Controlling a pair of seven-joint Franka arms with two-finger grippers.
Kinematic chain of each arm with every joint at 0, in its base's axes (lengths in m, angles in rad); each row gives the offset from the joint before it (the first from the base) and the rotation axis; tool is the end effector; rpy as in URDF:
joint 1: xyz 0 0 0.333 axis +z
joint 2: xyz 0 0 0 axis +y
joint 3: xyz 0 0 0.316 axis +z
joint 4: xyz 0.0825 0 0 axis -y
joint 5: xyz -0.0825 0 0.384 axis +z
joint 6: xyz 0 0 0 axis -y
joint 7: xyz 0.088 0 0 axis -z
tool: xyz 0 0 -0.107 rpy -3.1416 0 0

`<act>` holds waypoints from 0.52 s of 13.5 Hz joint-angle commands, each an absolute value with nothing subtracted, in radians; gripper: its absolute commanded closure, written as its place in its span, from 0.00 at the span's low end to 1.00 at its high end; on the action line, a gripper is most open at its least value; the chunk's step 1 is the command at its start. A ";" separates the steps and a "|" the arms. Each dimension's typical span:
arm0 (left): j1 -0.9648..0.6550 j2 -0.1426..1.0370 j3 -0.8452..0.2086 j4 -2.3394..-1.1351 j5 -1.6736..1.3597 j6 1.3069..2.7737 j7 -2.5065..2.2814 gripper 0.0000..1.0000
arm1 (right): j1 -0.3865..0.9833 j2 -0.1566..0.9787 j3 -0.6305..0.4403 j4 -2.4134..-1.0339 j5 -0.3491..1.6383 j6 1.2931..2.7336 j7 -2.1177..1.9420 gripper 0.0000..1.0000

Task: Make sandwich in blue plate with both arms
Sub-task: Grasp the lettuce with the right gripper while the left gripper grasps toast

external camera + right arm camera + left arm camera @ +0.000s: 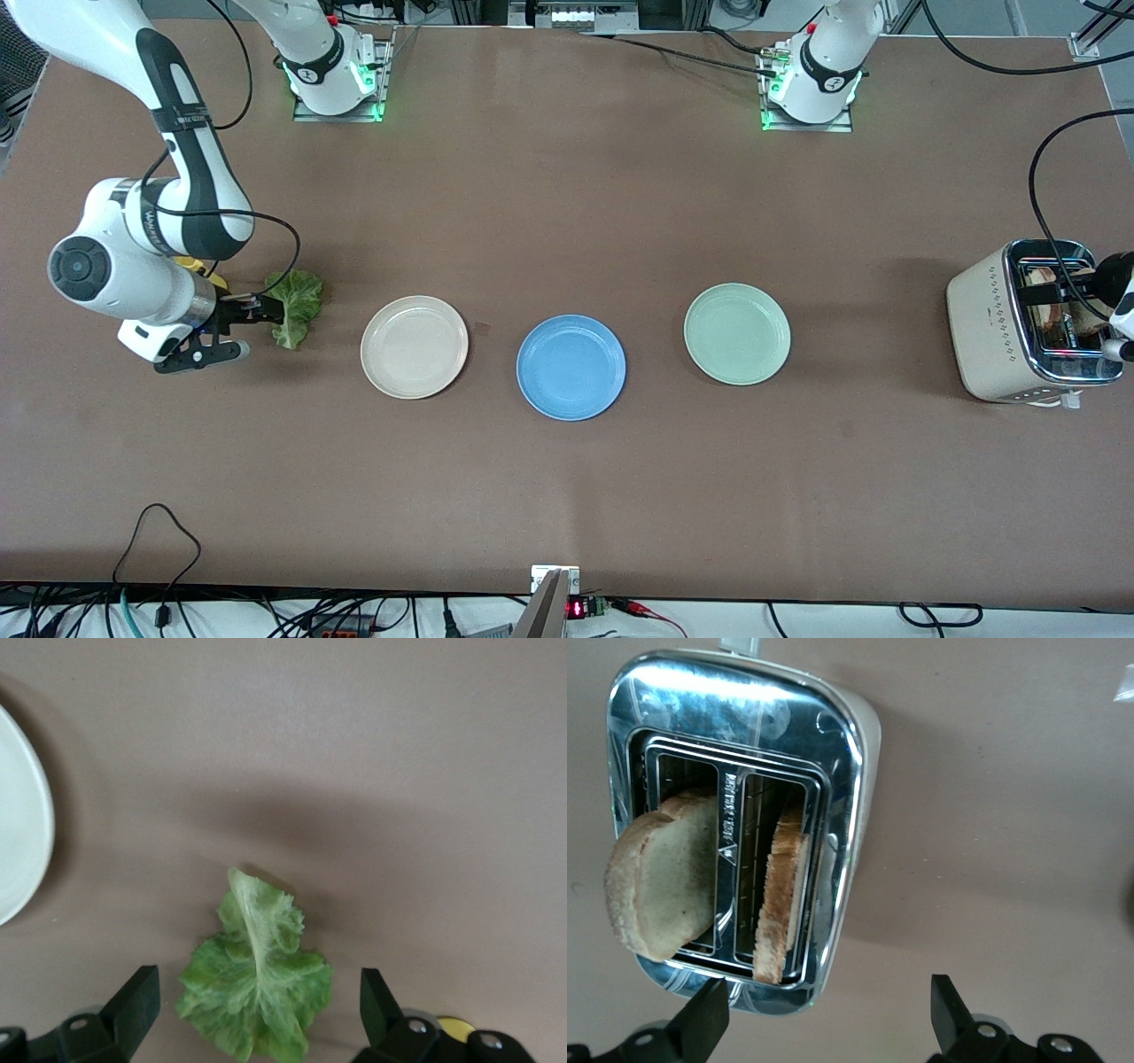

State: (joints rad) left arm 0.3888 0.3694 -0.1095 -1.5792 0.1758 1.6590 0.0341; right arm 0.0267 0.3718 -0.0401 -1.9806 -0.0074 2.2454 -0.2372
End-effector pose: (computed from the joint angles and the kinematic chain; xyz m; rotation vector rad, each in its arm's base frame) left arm 0.6010 0.1982 0.4072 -3.0057 -0.3106 0.4621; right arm 0.5984 -0.0075 0.2699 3.1095 0.3603 -0.1699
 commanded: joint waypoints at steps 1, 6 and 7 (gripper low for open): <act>0.425 0.399 -0.120 -1.545 0.198 1.676 0.102 0.00 | 0.021 0.333 -0.035 -2.031 -0.020 2.275 -0.227 0.00; 0.452 0.433 -0.120 -1.552 0.192 1.674 0.127 0.01 | 0.020 0.311 -0.035 -2.025 -0.020 2.235 -0.229 0.00; 0.460 0.434 -0.120 -1.557 0.189 1.674 0.127 0.03 | 0.017 0.308 -0.035 -2.025 -0.020 2.218 -0.226 0.00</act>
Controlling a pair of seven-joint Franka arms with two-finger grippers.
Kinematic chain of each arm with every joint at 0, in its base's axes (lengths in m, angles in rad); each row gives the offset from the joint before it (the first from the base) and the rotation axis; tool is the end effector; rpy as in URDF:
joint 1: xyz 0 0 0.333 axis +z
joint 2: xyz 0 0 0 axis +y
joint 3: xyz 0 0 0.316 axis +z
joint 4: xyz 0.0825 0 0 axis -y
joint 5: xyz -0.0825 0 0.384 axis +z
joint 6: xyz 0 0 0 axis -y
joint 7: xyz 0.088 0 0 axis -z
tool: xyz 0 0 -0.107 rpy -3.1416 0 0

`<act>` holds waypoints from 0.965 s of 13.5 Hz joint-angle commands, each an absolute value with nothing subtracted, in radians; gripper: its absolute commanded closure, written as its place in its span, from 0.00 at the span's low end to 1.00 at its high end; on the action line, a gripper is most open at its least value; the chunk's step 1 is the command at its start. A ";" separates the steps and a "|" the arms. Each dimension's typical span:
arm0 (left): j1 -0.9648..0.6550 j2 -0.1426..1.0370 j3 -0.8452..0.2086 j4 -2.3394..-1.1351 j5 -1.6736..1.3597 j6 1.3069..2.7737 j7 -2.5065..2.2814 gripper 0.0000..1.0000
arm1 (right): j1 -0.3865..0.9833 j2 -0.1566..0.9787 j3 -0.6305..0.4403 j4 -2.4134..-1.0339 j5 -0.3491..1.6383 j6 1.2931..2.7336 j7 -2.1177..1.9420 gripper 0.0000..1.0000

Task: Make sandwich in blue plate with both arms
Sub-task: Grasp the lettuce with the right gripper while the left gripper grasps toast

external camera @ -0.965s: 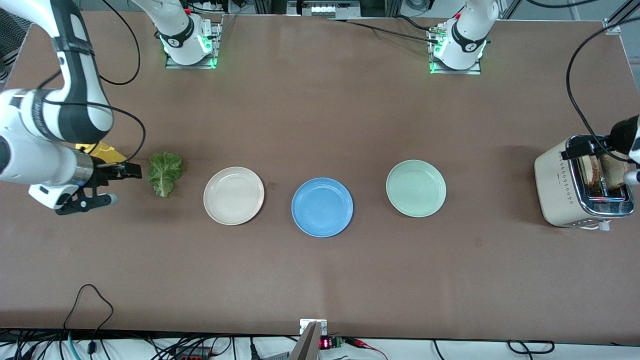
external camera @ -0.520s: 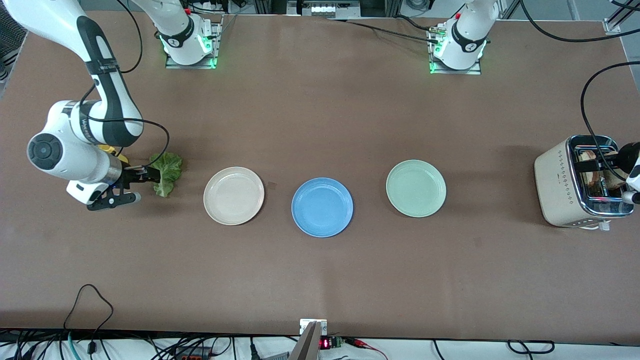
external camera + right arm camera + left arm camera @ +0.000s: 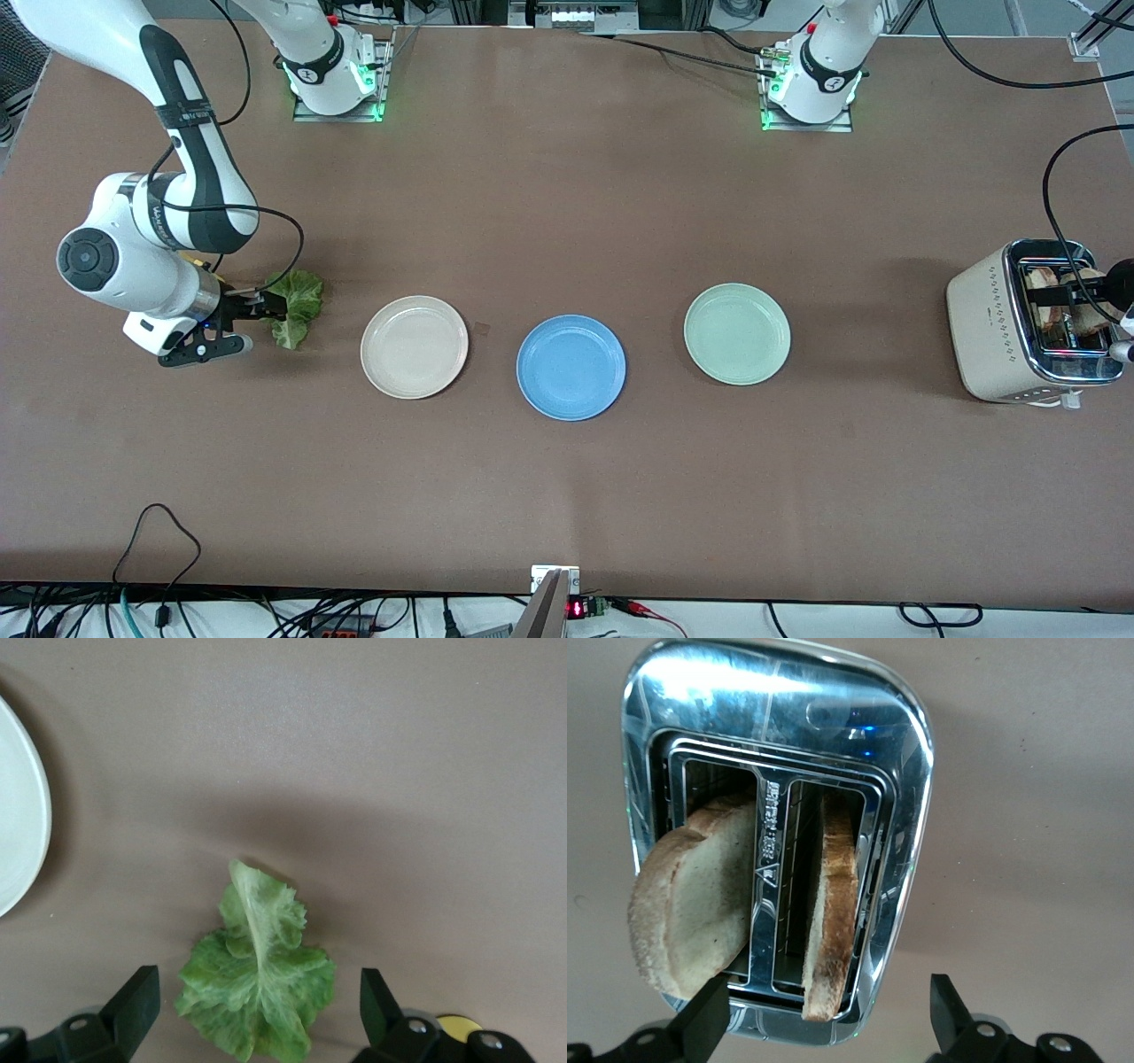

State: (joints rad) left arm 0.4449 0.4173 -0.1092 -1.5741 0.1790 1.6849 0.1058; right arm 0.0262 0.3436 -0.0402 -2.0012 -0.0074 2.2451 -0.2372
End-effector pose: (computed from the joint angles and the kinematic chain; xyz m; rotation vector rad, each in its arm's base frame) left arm 0.5956 0.2345 0.3804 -3.0299 -0.2807 0.4966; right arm 0.5933 -0.0079 0.2782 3.1104 0.3589 -0.1584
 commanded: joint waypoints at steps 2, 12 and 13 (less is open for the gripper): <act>0.463 0.437 -0.120 -1.559 0.187 1.672 0.129 0.09 | 0.015 0.296 -0.037 -2.023 -0.020 2.195 -0.226 0.00; 0.474 0.462 -0.120 -1.557 0.187 1.672 0.127 0.46 | 0.015 0.325 -0.037 -1.967 -0.015 2.099 -0.229 0.00; 0.474 0.462 -0.121 -1.557 0.187 1.672 0.129 0.56 | 0.017 0.327 -0.037 -1.967 -0.015 2.097 -0.229 0.00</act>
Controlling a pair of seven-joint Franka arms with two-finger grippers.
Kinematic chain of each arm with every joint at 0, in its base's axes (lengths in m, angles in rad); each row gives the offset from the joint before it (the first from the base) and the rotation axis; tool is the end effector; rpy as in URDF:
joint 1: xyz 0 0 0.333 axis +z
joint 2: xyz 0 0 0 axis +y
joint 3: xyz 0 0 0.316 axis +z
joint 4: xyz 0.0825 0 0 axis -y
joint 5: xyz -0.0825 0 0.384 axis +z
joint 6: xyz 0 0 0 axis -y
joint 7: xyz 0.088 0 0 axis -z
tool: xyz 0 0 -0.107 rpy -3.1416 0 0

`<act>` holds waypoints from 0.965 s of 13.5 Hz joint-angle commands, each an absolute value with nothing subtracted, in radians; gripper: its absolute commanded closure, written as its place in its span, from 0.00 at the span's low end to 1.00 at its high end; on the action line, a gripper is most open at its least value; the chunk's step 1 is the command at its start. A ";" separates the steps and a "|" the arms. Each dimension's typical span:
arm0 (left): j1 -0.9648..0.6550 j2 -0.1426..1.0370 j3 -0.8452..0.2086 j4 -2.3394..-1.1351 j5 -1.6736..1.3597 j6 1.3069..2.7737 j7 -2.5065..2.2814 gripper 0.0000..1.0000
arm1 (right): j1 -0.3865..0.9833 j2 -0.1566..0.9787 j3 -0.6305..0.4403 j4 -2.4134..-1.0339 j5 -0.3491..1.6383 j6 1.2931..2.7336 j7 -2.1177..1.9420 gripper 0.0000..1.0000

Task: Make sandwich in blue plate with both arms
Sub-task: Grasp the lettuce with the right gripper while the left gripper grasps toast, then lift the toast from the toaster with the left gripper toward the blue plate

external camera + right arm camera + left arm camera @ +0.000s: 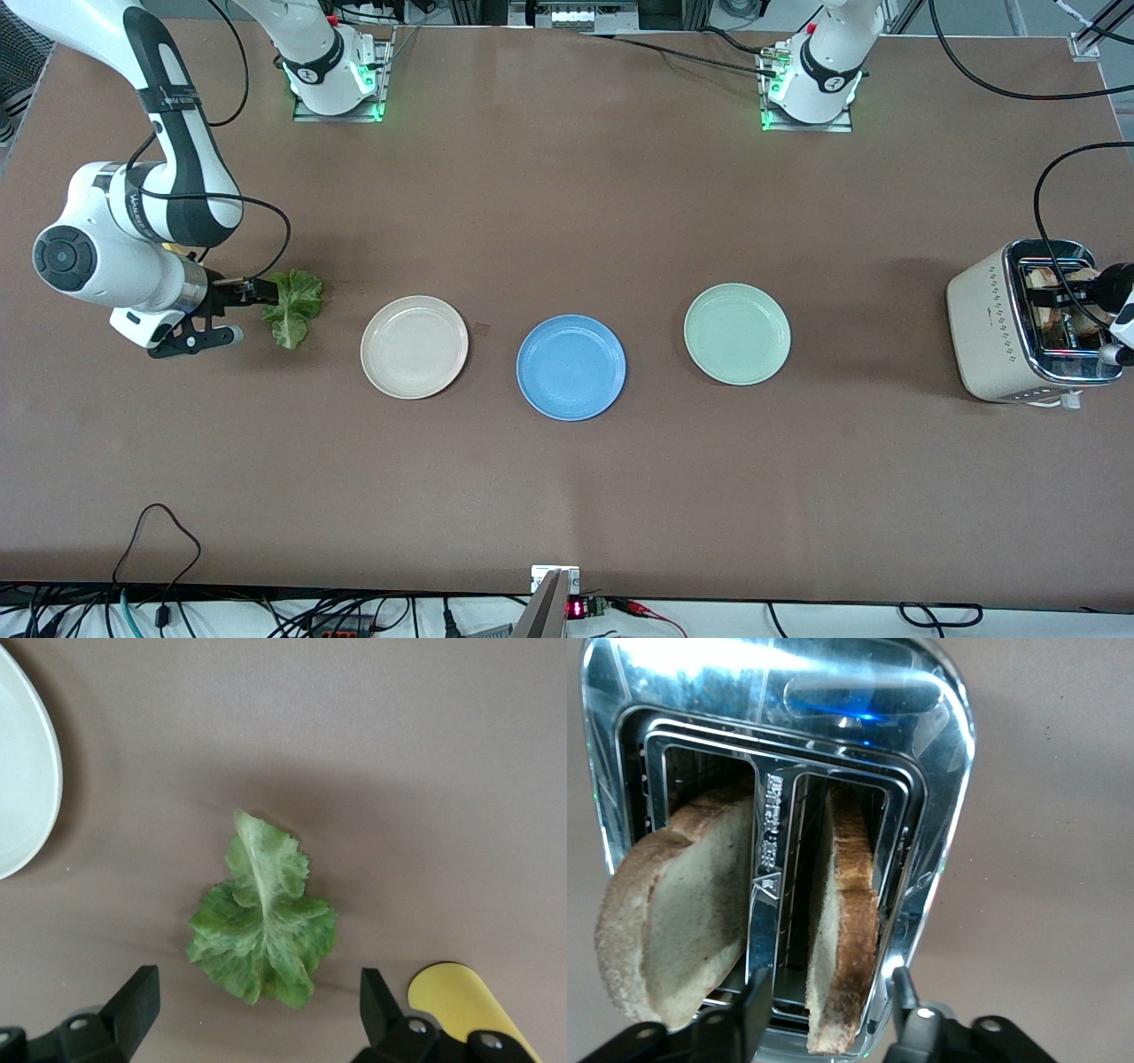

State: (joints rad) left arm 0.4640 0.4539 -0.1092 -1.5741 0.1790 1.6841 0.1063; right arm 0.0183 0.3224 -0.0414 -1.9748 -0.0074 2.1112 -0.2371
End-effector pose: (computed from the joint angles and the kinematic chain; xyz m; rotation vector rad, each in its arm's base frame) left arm 0.5921 0.2464 0.3570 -3.0342 -0.3049 0.5534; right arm 0.5868 -0.0132 0.2919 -3.1042 -0.3418 0.2923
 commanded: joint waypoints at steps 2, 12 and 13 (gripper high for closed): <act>0.474 0.462 -0.121 -1.557 0.187 1.672 0.130 0.68 | 0.017 0.336 -0.038 -1.967 -0.015 2.103 -0.229 0.00; 0.486 0.433 -0.135 -1.281 0.186 1.391 0.334 0.96 | 0.014 0.351 -0.037 -1.967 -0.014 2.109 -0.227 0.00; 0.476 0.433 -0.140 -1.246 0.184 1.323 0.334 0.96 | 0.012 0.354 -0.037 -1.967 -0.014 2.109 -0.227 0.00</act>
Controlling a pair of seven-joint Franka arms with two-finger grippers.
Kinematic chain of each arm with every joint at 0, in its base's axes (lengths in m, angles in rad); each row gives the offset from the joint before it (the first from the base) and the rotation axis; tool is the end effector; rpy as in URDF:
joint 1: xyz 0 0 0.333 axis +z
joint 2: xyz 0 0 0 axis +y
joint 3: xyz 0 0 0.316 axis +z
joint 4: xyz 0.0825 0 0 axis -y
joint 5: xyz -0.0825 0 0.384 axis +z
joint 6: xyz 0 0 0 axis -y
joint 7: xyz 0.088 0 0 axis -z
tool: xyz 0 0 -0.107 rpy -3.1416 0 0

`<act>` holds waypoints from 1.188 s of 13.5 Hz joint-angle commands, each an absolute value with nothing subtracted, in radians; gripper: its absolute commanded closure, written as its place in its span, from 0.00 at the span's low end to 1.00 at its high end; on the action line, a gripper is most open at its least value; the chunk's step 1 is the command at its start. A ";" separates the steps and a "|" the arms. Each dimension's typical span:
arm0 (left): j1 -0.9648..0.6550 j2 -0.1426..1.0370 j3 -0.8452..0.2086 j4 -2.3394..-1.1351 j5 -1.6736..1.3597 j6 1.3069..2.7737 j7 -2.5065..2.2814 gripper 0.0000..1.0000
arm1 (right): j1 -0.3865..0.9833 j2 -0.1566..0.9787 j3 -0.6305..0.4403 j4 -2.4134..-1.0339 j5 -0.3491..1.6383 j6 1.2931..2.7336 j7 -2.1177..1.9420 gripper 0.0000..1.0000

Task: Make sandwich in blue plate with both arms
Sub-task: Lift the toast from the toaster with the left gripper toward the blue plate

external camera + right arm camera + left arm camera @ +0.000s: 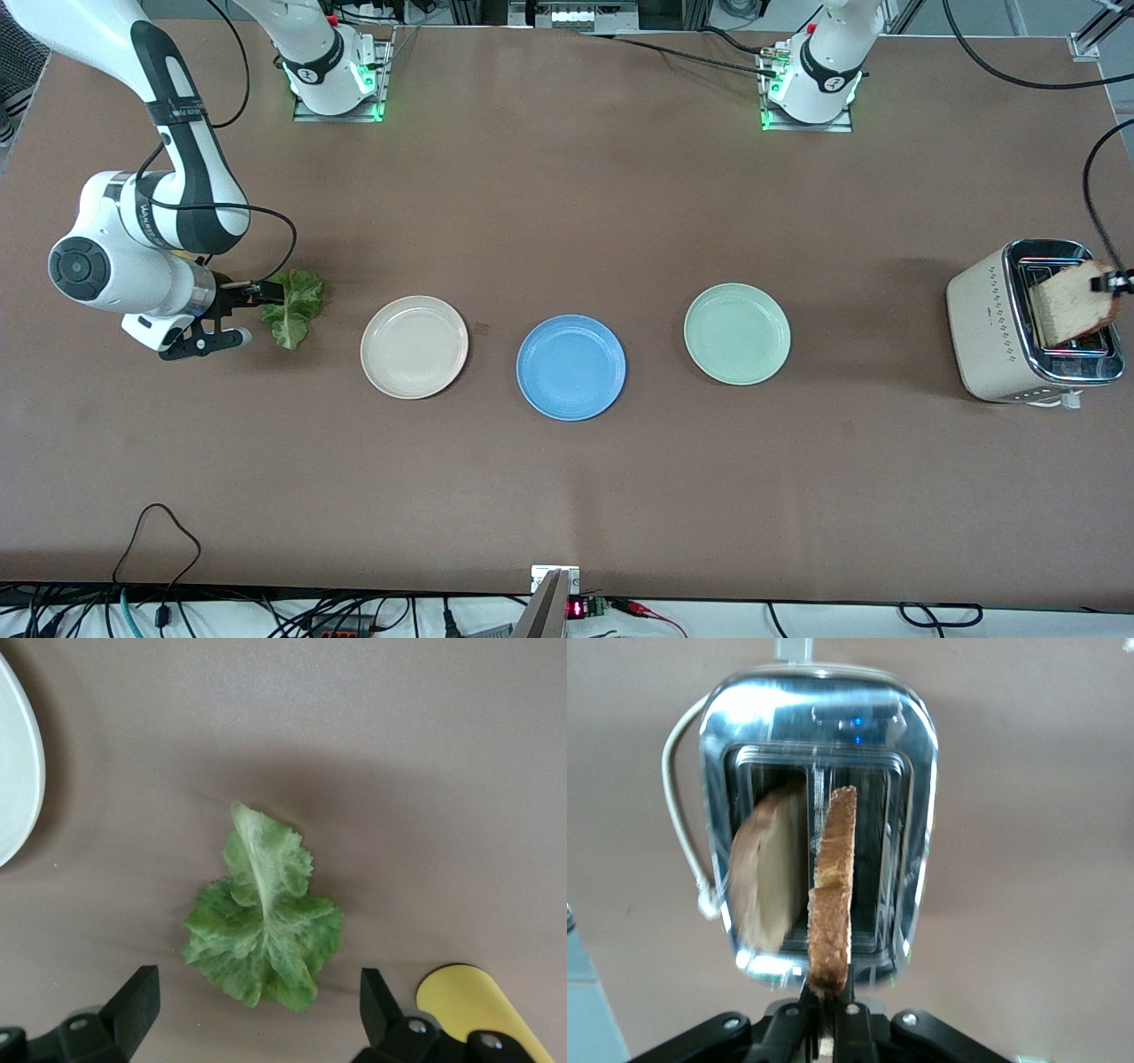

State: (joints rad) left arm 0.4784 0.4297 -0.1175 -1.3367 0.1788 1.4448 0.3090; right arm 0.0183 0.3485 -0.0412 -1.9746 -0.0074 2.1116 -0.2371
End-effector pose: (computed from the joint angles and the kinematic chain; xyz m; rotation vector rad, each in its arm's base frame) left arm 0.5948 0.2611 0.4652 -3.0774 -0.0748 0.5335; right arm 0.5856 -0.0131 0.2768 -3.0979 -0.3416 0.3317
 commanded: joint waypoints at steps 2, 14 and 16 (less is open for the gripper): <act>0.446 0.416 -0.191 -1.194 0.149 1.202 0.338 0.96 | 0.012 0.357 -0.038 -1.967 -0.014 2.111 -0.227 0.00; 0.182 0.420 -0.557 -1.519 -0.379 1.786 -0.249 0.99 | 0.014 0.374 -0.037 -1.965 -0.009 2.121 -0.227 0.00; 0.097 0.494 -0.557 -1.516 -0.380 1.934 -0.314 0.99 | 0.014 0.374 -0.037 -1.967 -0.008 2.125 -0.226 0.00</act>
State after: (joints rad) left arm 0.1466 0.4442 -0.5608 -1.5227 -0.3611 1.8399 -0.2682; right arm 0.0169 0.3697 -0.0415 -1.9741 -0.0071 2.1192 -0.2369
